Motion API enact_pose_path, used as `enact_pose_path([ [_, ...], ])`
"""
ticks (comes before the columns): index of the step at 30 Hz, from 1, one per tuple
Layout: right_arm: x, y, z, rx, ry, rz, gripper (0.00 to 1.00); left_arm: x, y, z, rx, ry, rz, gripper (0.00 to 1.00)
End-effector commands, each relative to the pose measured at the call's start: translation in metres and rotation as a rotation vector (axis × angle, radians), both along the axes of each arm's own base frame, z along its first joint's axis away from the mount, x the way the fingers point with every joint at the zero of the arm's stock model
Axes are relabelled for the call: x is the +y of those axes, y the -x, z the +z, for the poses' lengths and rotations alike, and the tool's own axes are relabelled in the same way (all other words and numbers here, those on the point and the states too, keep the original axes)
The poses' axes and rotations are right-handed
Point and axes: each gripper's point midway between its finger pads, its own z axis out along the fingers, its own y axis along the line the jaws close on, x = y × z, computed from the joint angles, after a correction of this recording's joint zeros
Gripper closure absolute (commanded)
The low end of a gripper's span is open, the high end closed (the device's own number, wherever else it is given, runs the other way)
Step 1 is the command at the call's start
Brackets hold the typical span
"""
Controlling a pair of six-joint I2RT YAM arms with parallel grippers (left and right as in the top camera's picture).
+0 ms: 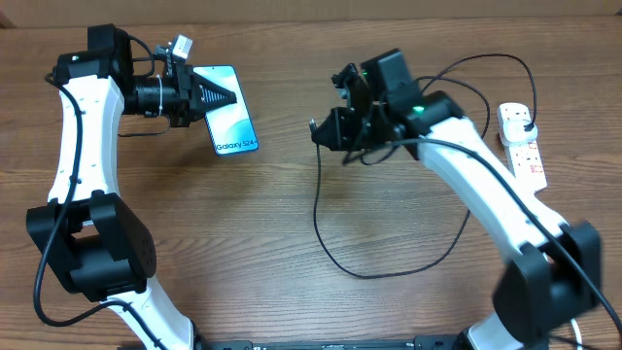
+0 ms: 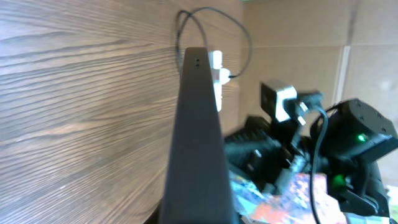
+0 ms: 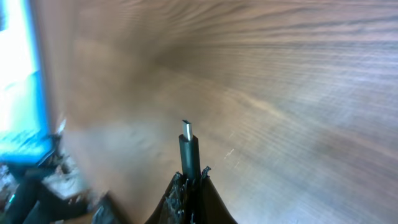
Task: Plug charger to phone and switch on socket
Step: 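Lift the plug with the right gripper toward the phone's bottom edge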
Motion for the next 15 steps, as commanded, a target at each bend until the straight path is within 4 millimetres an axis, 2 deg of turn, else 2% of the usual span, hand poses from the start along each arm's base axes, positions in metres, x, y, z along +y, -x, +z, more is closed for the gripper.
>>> enact_pose_path([
  [1, 0.003, 0.027, 0.037, -0.067, -0.087, 0.141, 0.96, -0.013, 0.002, 0.026, -0.080, 0.125, -0.046, 0.96],
  [5, 0.003, 0.056, 0.061, -0.049, -0.144, 0.206, 0.96, -0.015, 0.000, 0.036, -0.123, 0.173, -0.057, 0.96],
  [9, 0.018, 0.077, 0.083, -0.033, -0.263, 0.295, 0.96, -0.017, -0.004, 0.044, -0.176, 0.205, -0.072, 0.96],
  [15, 0.035, 0.085, 0.089, -0.002, -0.293, 0.300, 0.96, -0.026, -0.002, 0.062, -0.218, 0.303, -0.109, 0.96],
])
